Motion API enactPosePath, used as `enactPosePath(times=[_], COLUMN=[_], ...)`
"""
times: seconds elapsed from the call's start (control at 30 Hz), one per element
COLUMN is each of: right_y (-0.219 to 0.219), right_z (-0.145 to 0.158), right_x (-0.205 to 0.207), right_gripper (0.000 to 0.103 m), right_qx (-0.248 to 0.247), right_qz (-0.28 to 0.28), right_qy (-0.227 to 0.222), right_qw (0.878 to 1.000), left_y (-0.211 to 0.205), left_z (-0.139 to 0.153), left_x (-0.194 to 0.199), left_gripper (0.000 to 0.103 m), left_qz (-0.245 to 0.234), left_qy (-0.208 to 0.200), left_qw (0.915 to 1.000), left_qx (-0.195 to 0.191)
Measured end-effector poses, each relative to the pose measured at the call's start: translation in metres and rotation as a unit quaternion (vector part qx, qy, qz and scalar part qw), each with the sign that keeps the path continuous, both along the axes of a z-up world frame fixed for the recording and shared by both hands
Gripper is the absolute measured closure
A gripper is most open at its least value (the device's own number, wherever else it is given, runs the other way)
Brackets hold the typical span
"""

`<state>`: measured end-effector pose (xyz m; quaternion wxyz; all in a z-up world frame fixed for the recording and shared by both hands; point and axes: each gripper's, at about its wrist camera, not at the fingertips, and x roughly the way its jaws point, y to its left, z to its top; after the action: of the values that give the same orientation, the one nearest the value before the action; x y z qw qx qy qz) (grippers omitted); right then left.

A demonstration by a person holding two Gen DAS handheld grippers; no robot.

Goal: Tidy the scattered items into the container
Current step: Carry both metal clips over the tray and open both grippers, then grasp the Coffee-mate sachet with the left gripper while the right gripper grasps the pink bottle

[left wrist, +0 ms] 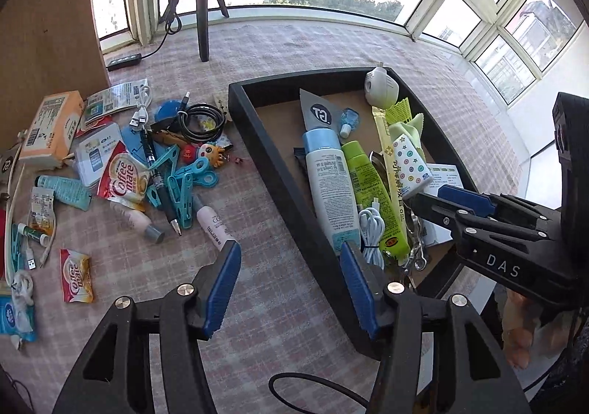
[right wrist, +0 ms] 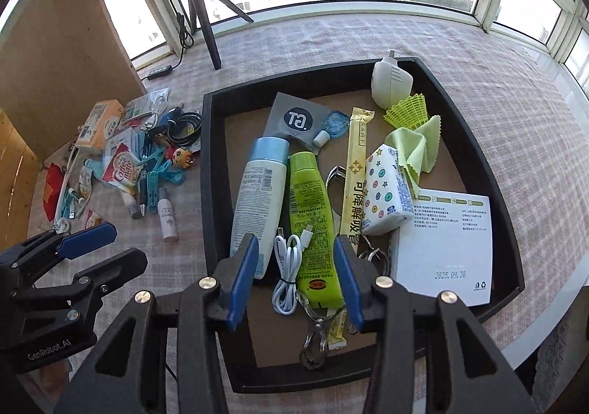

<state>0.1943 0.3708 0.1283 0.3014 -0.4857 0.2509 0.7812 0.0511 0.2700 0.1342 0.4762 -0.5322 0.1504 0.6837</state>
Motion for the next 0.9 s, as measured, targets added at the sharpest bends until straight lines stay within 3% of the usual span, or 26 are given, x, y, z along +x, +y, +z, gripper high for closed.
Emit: enactPosePath(times=[0.23, 0.43, 0.77, 0.9], right_y=[-0.030, -0.048, -0.066, -0.064], right_z=[-0.006, -0.024, -0.063, -0.077], right_x=[-0.052, -0.095, -0.155, -0.165], right_gripper=[0.061, 0.061, 0.061, 0.061], right_qx=[-0.002, -0.017, -0.046, -0.056], right_qz=[0.070, 0.112, 0.165, 0.166], right_qy=[0.001, -0.026, -0.078, -0.091], right_qw=[0.998, 0.993, 0.982, 0.980], left_y=[-0.063, -0.101, -0.098, -0.094], left_z=[-0.032, -0.063, -0.101, -0.111], left_x=[-0.069, -0.114, -0.129, -0.129], left_gripper=[0.050, 0.050, 0.052, 0.053], left_qz=[0.071, 0.116, 0.076, 0.066], left_qy=[0.000, 0.000, 0.012, 0.009], left_qw=[0.9966, 0.9896, 0.9852, 0.9844], left_qx=[-0.042, -0.085, -0.153, -0.163])
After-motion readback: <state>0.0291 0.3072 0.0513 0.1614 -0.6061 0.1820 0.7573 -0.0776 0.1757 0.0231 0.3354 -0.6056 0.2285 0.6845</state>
